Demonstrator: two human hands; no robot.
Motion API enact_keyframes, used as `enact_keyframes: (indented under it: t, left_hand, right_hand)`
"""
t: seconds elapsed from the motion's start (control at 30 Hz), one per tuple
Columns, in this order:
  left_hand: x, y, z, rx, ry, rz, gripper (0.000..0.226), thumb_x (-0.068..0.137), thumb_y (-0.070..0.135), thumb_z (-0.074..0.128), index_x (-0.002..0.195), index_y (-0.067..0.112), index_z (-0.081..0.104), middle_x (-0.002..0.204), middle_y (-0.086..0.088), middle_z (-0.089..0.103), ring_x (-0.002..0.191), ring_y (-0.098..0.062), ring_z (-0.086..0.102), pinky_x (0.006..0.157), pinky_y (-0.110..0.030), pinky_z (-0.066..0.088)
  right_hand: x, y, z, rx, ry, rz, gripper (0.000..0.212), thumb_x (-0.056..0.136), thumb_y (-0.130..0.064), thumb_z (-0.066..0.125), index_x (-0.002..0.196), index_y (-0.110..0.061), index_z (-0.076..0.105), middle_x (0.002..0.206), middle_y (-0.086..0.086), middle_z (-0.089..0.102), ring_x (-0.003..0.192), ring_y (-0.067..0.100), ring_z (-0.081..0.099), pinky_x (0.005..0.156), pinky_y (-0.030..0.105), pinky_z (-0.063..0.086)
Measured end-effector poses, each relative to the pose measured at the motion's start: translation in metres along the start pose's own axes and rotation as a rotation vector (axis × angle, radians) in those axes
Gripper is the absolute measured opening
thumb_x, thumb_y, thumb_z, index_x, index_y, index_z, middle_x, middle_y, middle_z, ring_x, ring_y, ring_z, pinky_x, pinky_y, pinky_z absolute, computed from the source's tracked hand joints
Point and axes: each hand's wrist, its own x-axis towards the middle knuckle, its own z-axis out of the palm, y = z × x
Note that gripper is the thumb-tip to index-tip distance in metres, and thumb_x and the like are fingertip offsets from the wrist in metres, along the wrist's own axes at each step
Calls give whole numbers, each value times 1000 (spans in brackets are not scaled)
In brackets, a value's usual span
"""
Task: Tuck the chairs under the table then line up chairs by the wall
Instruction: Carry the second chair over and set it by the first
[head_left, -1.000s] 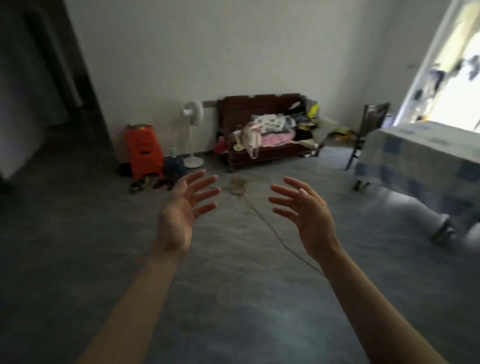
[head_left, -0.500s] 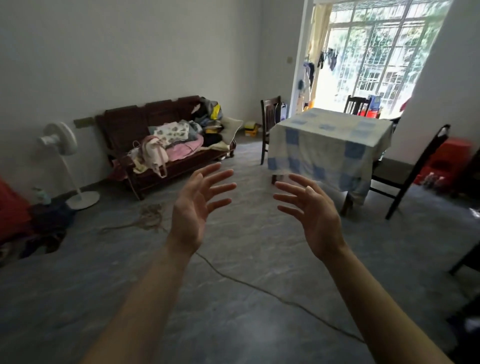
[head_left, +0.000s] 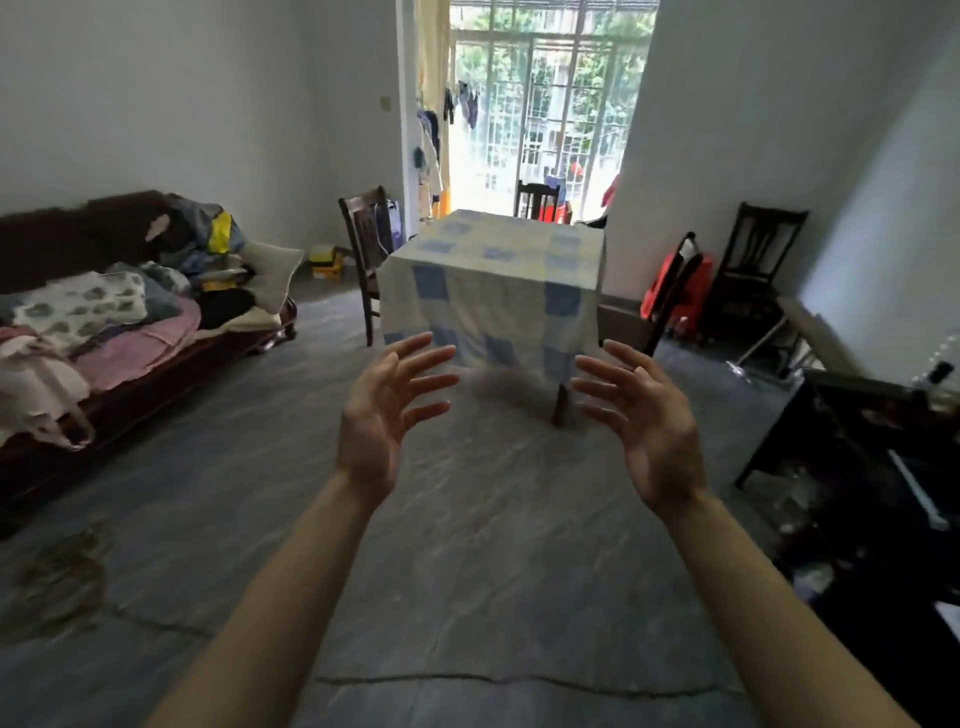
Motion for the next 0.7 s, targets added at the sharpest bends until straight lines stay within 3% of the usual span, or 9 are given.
enact_keyframes:
  t: [0.13,0.33,0.6,0.7]
  left_hand:
    - [101,-30,30,-9,-142,-28,46,102,42,35,132,21,63,132,-7,72,118,-31,69,88,-43,53]
    - [237,-111,98,-9,-315,-98,46,98,43,39,130,22,64,130,-7,72,116,-31,69,90,-45,51]
    - [431,-206,241,13,-396,-116,46,96,40,41,130,18,64,127,-7,74,112,-30,71,93,-51,50]
    - [506,-232,289,-4,-413,-118,45,96,40,42,129,19,64,126,-8,74,111,-29,71,89,-46,51]
  right_hand:
    - [62,-1,-44,-27,174,-39,40,97,-30,43,129,-17,63,125,14,73,109,31,70,87,39,57]
    - [152,26,-139,-75,370,-98,41,96,-28,45,130,-15,63,126,15,73,114,34,68,90,42,55]
    - [329,50,-278,-97,455,-160,38,97,-29,48,129,-19,66,126,13,73,115,31,69,90,39,57]
    - [400,46,-323,-118,474,-168,35,96,-29,49,125,-20,67,124,14,74,112,29,70,87,36,57]
